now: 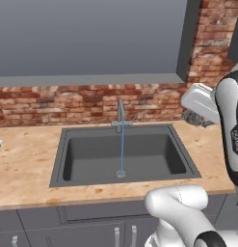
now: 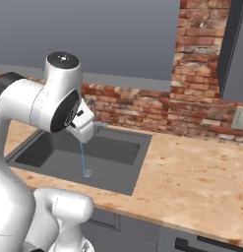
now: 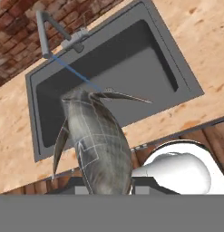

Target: Take the fish out of the fridge, briefly rinse it in the sink, and place it on the tray next to the sink.

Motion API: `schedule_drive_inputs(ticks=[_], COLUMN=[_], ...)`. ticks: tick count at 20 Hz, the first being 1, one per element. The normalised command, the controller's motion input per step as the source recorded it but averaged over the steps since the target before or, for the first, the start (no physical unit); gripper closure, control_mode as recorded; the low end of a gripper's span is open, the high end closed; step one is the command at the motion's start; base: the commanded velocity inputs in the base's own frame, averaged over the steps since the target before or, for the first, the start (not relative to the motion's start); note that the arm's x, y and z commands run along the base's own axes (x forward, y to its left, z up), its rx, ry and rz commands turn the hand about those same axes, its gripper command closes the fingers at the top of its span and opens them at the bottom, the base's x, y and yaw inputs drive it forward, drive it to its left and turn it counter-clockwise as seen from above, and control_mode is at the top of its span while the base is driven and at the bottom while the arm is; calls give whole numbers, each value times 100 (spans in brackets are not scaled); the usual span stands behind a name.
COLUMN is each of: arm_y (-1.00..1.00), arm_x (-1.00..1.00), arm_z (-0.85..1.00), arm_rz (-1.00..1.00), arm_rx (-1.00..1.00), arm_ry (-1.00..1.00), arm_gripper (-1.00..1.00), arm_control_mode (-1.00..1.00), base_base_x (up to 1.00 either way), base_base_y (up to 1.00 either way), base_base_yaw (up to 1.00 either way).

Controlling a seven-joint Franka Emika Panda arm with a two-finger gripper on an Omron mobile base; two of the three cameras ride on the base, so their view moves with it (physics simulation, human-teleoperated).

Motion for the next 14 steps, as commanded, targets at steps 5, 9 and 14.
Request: schedule_drive_inputs(ticks=[5, 9, 14], arm_y=[1, 30, 42], arm_x=[3, 12, 34], arm_z=[-19, -19, -48], arm_rz=[16, 3, 10], arm_rx=[4, 0, 0], arm_ry=[4, 2, 5], arm_gripper=[100, 100, 100], arm_control_mode=[-100, -100, -100], base_base_x=[0, 0, 0], base_base_y=[0, 0, 0], base_base_yaw=[0, 0, 0])
